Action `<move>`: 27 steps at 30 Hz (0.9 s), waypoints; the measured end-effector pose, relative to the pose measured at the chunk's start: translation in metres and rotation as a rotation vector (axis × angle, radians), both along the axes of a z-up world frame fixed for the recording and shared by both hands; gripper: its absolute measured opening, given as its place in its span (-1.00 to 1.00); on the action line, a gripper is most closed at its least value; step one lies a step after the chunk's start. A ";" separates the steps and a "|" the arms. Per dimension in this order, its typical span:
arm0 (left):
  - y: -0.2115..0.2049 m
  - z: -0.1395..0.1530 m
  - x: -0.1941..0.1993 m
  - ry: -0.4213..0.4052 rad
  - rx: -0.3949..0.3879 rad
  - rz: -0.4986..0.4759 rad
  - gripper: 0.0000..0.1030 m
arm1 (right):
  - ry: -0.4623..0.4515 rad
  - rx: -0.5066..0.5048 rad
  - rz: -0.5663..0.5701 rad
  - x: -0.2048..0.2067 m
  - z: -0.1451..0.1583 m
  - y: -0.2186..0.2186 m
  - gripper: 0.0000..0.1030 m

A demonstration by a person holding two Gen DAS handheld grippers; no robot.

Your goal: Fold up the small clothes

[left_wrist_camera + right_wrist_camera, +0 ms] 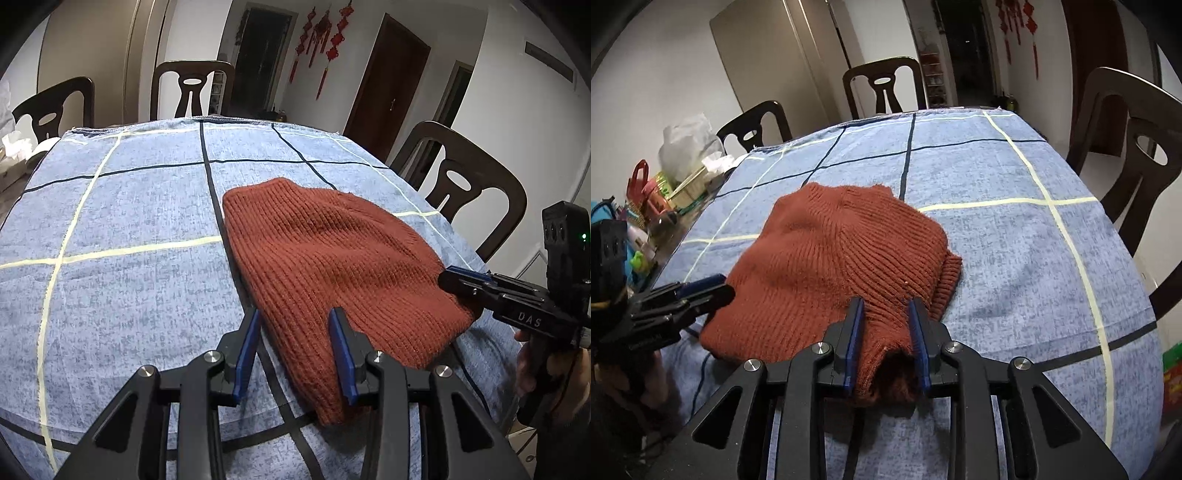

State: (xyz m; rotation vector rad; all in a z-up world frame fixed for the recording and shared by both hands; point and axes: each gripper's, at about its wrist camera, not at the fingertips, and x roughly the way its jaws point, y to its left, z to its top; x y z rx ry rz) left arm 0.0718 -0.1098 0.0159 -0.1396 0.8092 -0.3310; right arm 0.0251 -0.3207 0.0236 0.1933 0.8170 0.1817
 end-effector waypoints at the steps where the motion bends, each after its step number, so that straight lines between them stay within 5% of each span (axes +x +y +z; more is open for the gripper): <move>1: 0.000 0.001 0.000 -0.002 0.000 0.001 -0.19 | -0.005 -0.007 -0.002 -0.001 0.001 0.000 -0.51; 4: 0.000 0.002 0.001 -0.003 0.000 0.000 -0.19 | -0.005 0.003 -0.009 0.002 0.001 -0.004 -0.47; 7: 0.003 0.000 0.004 0.002 -0.024 0.006 -0.19 | 0.014 0.052 -0.027 0.005 -0.004 -0.012 -0.13; 18: 0.013 -0.014 0.022 0.081 -0.156 0.016 -0.11 | 0.083 0.356 -0.048 0.027 -0.032 -0.046 -0.03; 27: 0.003 -0.018 0.023 0.091 -0.135 0.029 -0.03 | 0.090 0.408 -0.034 0.031 -0.032 -0.048 -0.03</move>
